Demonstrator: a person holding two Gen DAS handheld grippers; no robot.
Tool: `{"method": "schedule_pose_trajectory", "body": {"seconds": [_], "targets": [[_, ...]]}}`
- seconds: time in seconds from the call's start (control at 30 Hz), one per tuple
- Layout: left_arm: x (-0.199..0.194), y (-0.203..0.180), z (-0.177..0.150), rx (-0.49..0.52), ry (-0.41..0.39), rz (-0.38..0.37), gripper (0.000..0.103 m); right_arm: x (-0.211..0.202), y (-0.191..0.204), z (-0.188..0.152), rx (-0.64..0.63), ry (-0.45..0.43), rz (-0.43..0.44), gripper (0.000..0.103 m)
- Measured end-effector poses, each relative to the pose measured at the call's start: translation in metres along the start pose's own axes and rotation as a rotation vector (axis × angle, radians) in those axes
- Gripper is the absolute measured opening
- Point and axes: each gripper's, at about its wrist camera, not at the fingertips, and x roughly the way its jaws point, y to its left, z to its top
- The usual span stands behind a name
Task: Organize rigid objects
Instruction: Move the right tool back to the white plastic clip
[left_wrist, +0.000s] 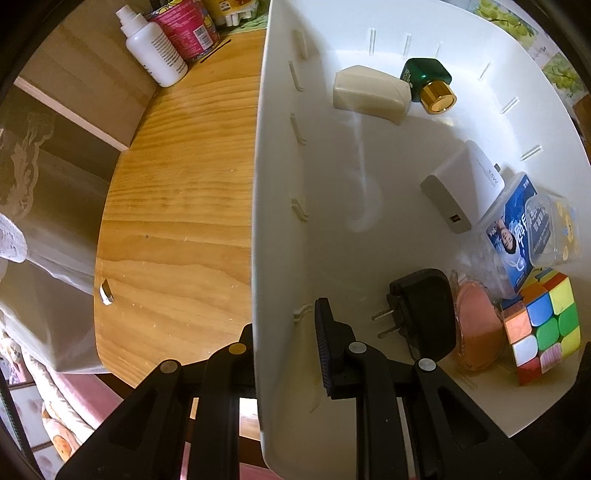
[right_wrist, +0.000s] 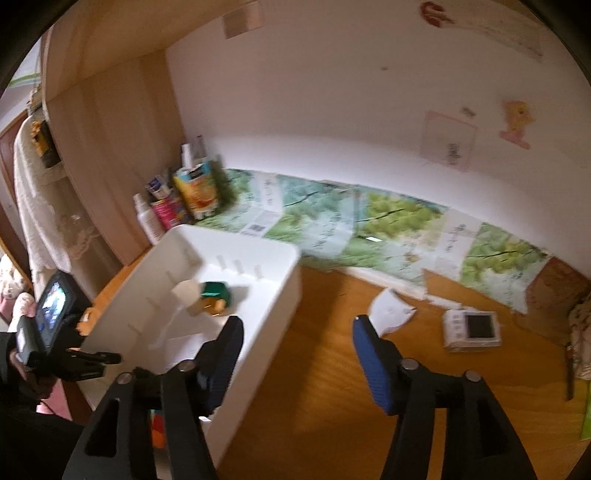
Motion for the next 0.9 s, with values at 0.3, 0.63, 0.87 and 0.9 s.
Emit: {"method": "schedule_pose_trajectory", "body": {"seconds": [0.3, 0.63, 0.87, 0.9], "targets": [[0.001, 0.001, 0.001, -0.031, -0.009, 0.012, 0.021, 0.019, -0.062, 0.008, 0.041, 0.017, -0.139, 0.078], [0.001, 0.001, -0.001, -0.066, -0.009, 0.029, 0.021, 0.062, -0.106, 0.006, 0.109, 0.045, -0.177, 0.080], [0.003, 0.001, 0.004, -0.082, -0.002, 0.035, 0.021, 0.104, -0.113, 0.001, 0.148, 0.094, -0.136, 0.080], [0.003, 0.001, 0.005, -0.084, -0.002, 0.036, 0.021, 0.110, -0.113, 0.001, 0.152, 0.106, -0.133, 0.080]]}}
